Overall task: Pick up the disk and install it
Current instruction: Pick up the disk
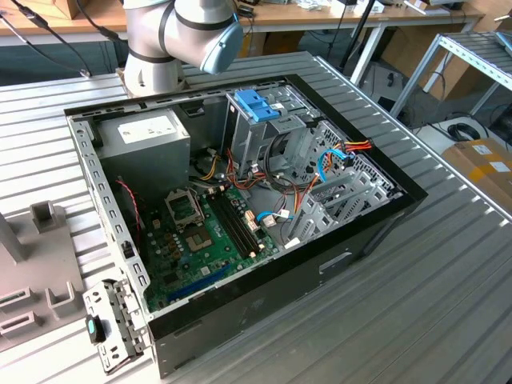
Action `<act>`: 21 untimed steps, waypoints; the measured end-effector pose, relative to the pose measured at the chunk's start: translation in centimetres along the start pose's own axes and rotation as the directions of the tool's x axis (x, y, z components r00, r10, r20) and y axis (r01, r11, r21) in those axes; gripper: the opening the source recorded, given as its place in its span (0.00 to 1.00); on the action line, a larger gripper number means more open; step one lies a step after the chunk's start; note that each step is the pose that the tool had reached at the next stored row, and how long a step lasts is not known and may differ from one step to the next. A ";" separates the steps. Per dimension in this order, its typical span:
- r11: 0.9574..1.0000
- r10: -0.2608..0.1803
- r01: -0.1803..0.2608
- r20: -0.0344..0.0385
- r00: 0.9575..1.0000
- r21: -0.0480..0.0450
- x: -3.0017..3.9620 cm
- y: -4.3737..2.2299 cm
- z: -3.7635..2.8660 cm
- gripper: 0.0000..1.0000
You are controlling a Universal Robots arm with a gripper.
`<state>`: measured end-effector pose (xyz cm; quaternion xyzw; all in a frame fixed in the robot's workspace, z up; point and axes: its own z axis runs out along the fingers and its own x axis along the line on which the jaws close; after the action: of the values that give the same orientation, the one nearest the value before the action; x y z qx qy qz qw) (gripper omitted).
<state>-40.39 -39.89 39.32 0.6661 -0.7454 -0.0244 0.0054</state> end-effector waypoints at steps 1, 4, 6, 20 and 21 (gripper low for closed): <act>1.000 0.000 0.000 0.000 1.000 0.000 0.00 0.00 0.00 0.24; 1.000 -0.001 0.001 0.000 1.000 0.000 0.00 0.00 0.00 0.36; 1.000 -0.002 0.002 0.000 1.000 0.000 0.00 0.00 0.00 0.42; 1.000 -0.005 0.005 0.000 1.000 0.000 -0.17 0.01 0.14 0.56; 1.000 -0.005 0.005 0.000 1.000 0.000 -0.26 0.02 0.18 0.56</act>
<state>-40.39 -39.63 39.15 0.6681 -0.7436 -0.0245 0.0054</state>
